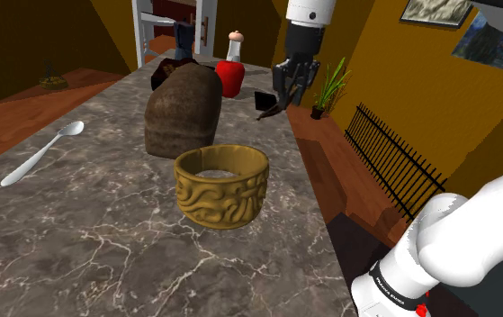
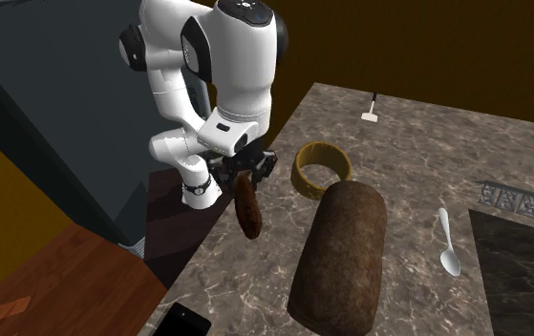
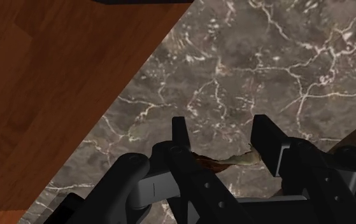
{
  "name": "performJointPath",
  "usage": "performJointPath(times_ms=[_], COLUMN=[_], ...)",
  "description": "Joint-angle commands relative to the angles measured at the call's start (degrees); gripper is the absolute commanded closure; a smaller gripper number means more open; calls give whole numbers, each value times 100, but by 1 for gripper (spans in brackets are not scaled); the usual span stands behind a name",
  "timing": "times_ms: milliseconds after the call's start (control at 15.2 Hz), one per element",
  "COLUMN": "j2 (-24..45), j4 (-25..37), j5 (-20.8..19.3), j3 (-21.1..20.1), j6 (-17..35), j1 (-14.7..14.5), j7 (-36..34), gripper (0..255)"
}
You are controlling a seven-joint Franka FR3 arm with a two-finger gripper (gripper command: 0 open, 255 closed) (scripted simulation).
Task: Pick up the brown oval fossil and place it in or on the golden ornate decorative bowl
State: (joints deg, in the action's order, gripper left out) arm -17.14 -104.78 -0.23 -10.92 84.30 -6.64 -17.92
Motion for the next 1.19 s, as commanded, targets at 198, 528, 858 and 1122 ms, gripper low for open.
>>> performJointPath(times_ms=[198,528,858,1122], j2=[111,273,294,433], j4=[501,1047,1154,1363], j5=[-20,-48,111,205], j3=[-1,-13,-476,-868], j6=[-394,-781,-880,-958], j1=[9,16,-243,-452], j7=[5,0,-739,-1360], gripper=[255,255,255,255])
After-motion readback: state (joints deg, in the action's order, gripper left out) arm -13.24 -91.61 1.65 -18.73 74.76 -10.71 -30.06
